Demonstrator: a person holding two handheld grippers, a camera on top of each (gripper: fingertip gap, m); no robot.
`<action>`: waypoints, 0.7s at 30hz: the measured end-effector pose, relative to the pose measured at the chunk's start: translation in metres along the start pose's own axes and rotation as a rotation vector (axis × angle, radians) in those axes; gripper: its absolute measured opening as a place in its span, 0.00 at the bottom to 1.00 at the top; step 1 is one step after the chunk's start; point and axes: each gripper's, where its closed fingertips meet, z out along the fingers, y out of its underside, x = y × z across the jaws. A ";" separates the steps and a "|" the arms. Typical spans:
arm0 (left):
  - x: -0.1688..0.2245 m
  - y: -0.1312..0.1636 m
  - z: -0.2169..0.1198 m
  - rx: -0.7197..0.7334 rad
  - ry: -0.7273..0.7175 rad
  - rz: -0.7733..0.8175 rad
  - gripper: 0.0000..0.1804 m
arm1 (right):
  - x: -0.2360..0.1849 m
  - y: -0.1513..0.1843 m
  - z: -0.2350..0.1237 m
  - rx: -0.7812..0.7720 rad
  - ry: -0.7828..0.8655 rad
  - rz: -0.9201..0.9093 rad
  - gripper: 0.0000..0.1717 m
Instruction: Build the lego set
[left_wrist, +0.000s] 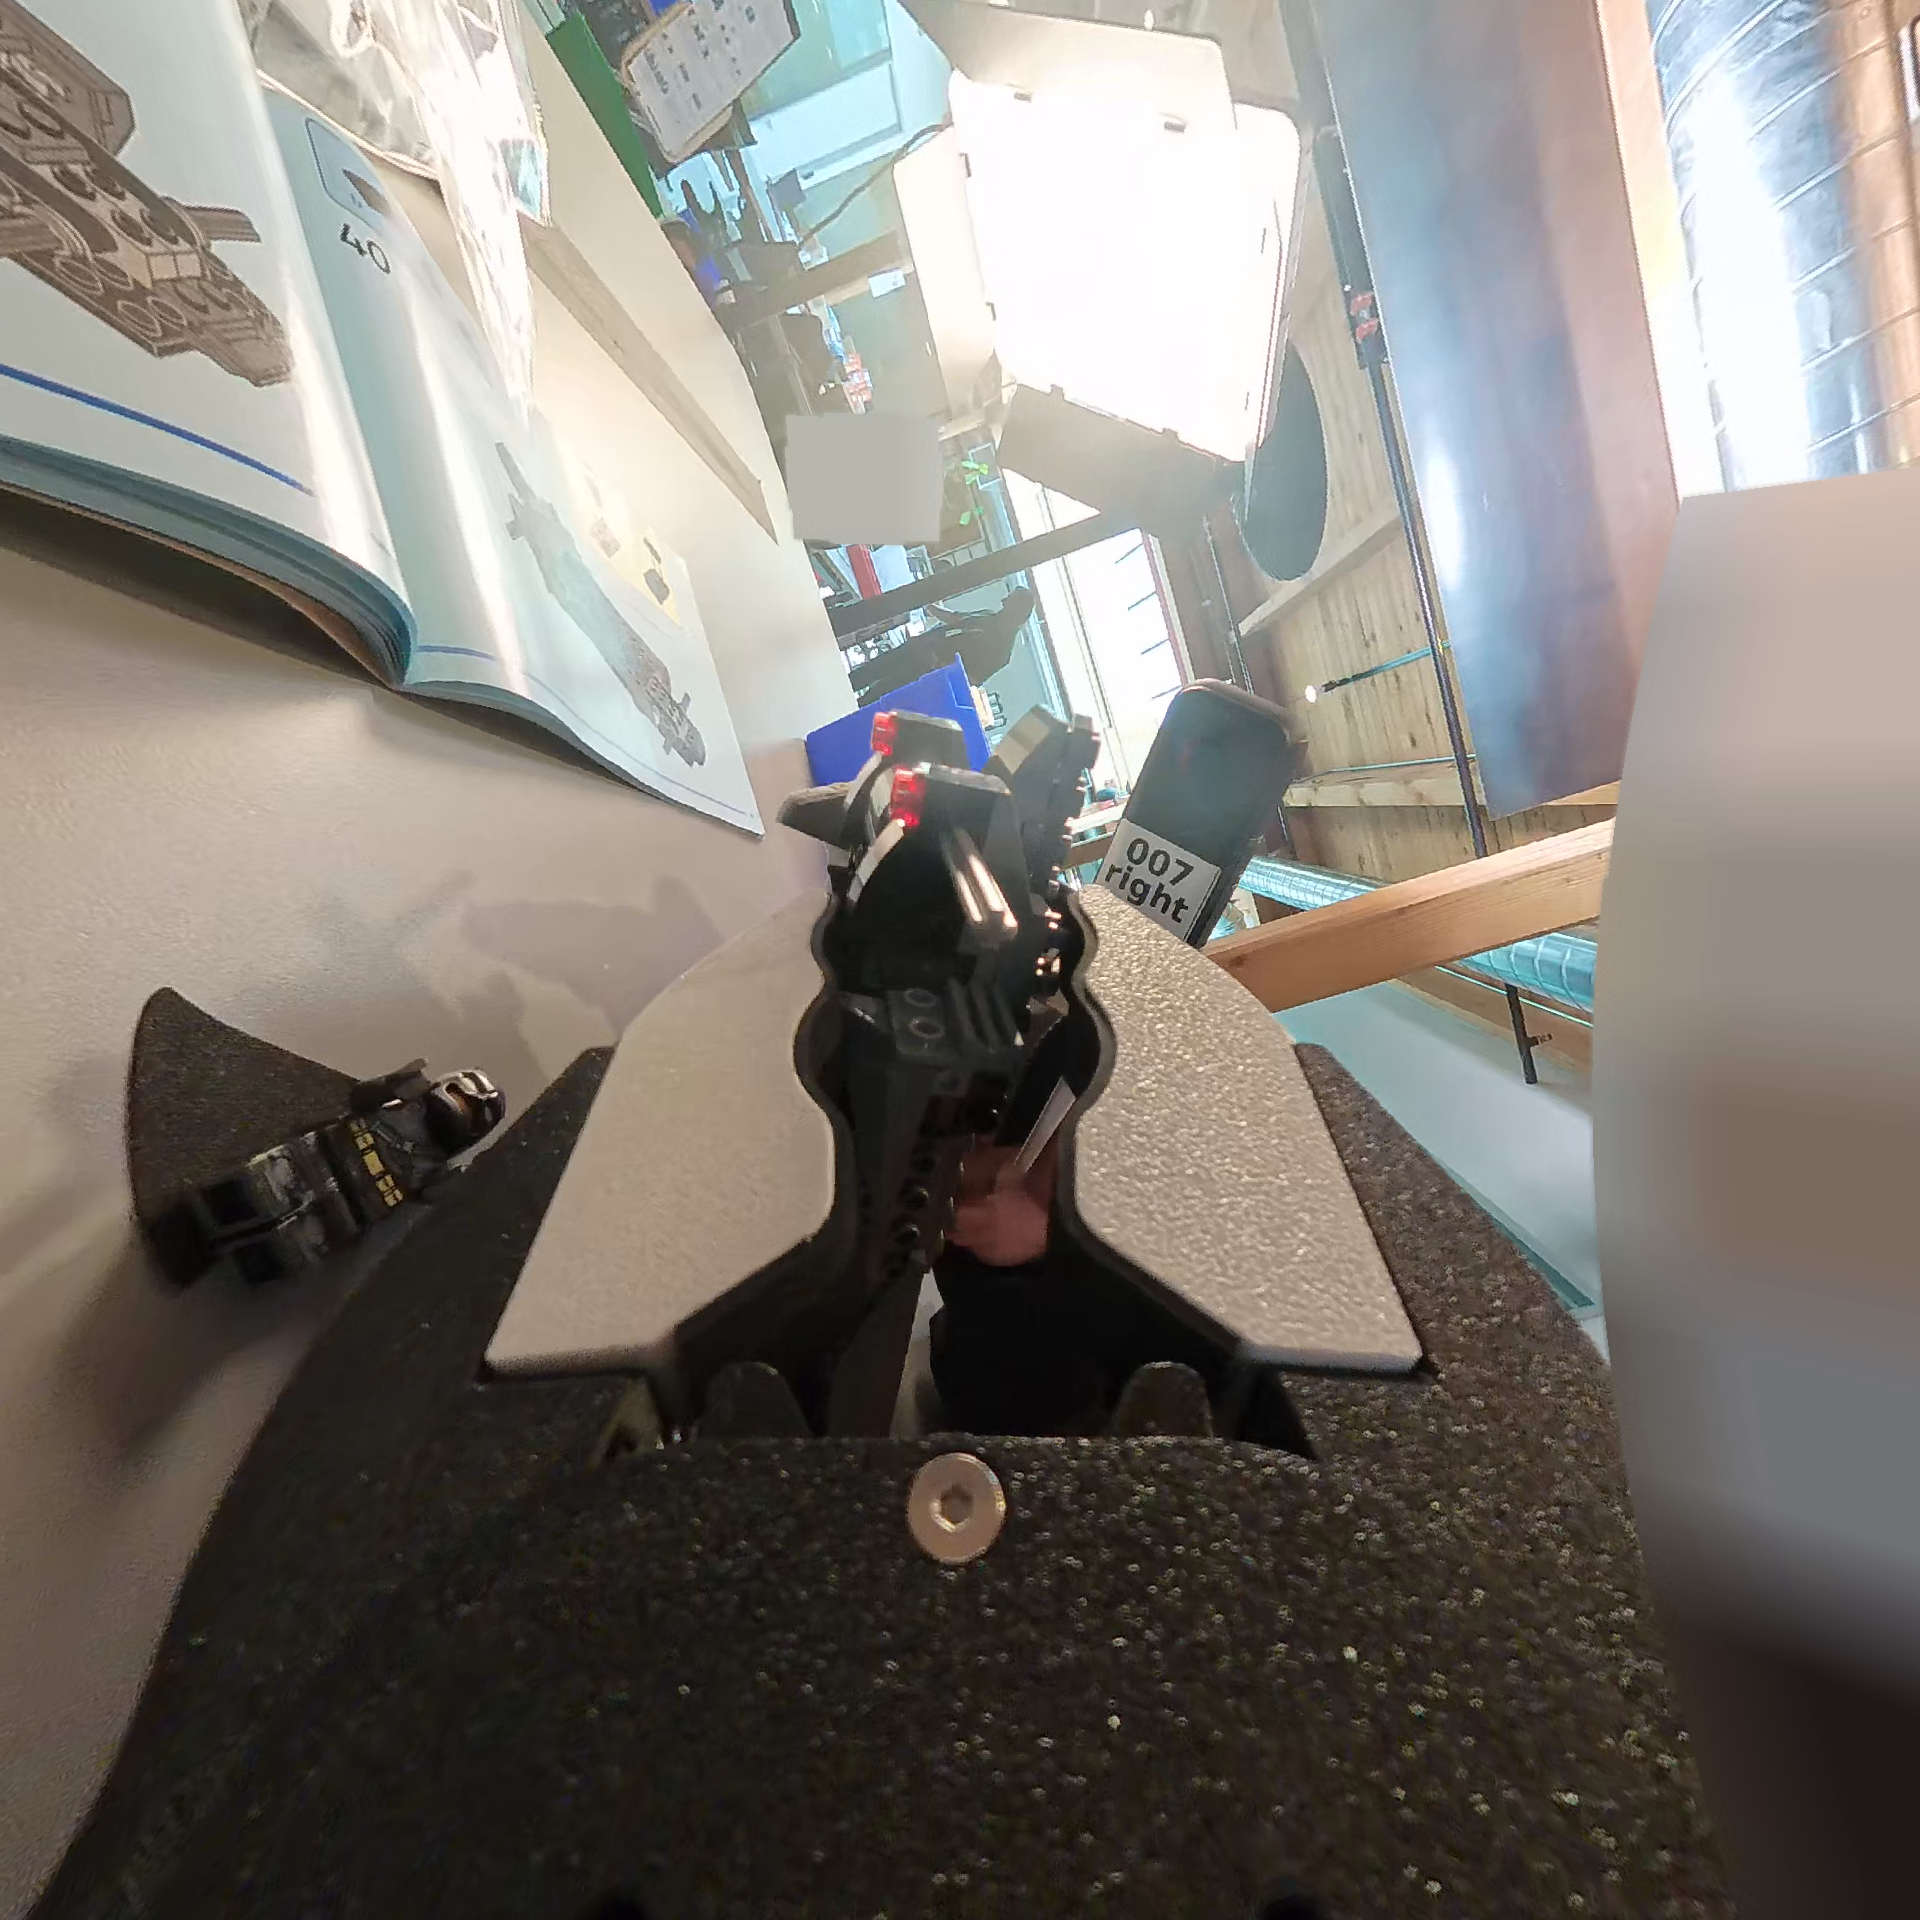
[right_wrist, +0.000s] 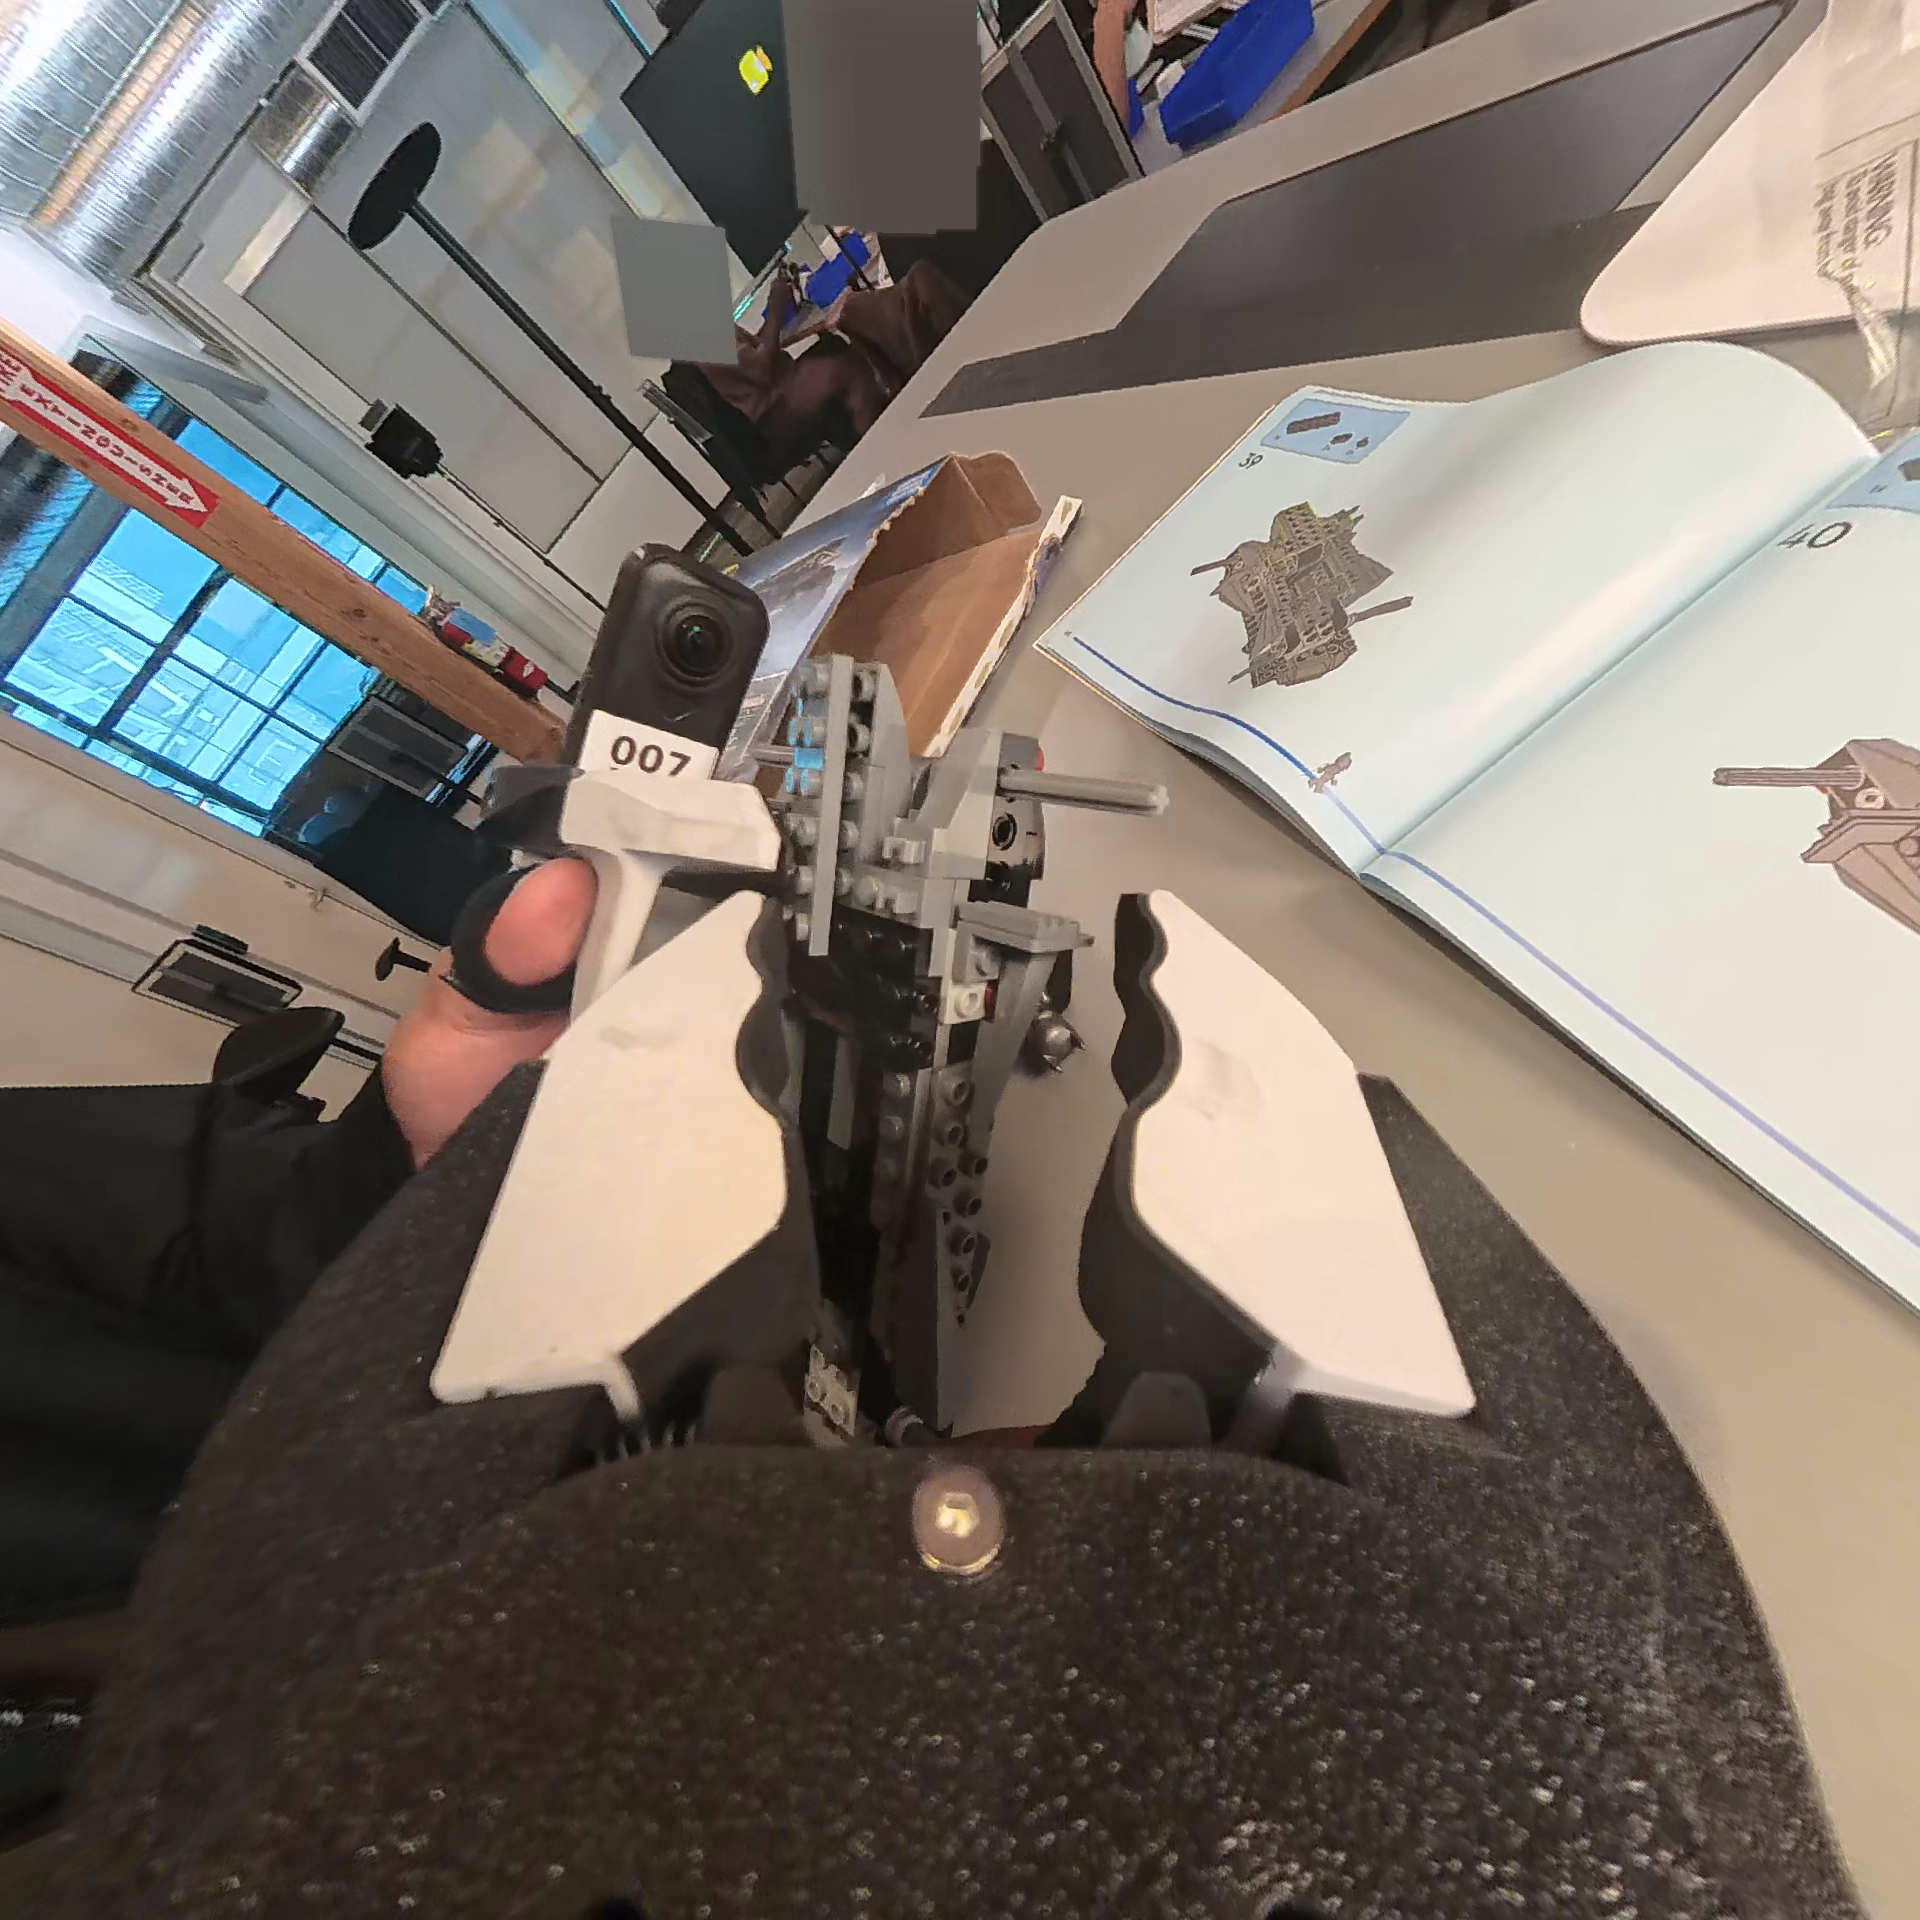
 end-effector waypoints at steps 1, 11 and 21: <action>-0.001 0.000 0.000 -0.002 -0.003 -0.002 0.22 | 0.001 0.001 0.000 -0.005 0.006 -0.003 0.36; 0.006 0.000 0.000 -0.014 0.055 -0.018 0.22 | -0.003 -0.001 -0.001 0.003 -0.057 0.036 0.38; 0.015 0.001 0.001 -0.019 0.108 0.001 0.22 | -0.015 -0.005 -0.003 0.029 -0.158 0.045 0.30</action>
